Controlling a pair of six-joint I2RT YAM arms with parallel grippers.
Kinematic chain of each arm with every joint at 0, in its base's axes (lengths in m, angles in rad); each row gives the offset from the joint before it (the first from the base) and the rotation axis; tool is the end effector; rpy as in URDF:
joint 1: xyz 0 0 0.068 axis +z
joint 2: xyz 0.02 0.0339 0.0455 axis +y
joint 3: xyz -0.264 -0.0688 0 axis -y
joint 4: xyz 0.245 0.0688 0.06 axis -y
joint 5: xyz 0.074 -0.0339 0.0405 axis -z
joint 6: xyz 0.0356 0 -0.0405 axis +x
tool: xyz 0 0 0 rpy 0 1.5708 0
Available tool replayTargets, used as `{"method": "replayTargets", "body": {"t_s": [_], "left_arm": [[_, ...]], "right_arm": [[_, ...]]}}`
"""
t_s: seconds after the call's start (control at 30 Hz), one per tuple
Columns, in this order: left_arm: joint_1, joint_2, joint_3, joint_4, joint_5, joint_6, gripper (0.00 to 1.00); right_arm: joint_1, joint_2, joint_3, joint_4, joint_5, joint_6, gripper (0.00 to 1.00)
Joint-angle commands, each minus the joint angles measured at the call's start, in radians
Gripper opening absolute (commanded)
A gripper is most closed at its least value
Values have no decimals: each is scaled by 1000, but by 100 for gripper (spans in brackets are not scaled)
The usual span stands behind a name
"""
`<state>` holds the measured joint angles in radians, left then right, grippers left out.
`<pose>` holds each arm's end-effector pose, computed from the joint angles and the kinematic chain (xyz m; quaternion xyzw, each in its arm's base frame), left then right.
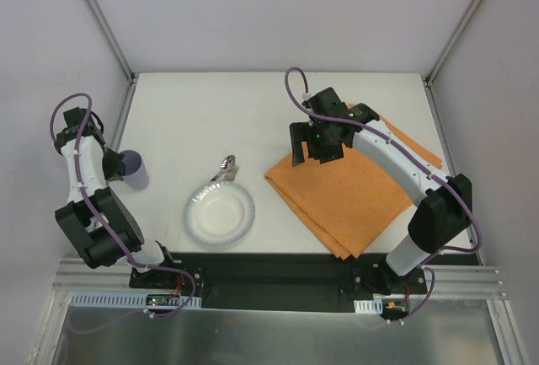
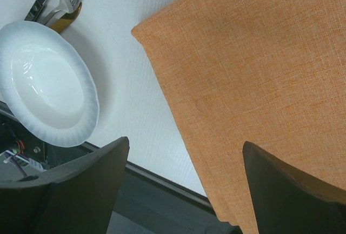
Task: Set the dinner table for one person
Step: Adjust the cup at the corner of the board.
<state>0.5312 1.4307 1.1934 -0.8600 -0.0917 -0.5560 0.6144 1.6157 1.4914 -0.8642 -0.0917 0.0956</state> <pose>0.2443 0.1473 0.2782 -0.5115 0.8255 0.0416 0.2348 0.2781 0.2002 0.3150 -0.2582 0.9215 0.1408 0.2536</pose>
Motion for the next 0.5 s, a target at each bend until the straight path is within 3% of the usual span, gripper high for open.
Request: {"method": "replayTargets", "body": {"t_s": [0.0, 0.47], "left_arm": [[0, 14, -9, 26, 26, 33, 0], [1, 34, 23, 24, 7, 77, 4]], "right_arm": [[7, -25, 24, -15, 14, -14, 89], [12, -10, 33, -12, 7, 0, 89]]}}
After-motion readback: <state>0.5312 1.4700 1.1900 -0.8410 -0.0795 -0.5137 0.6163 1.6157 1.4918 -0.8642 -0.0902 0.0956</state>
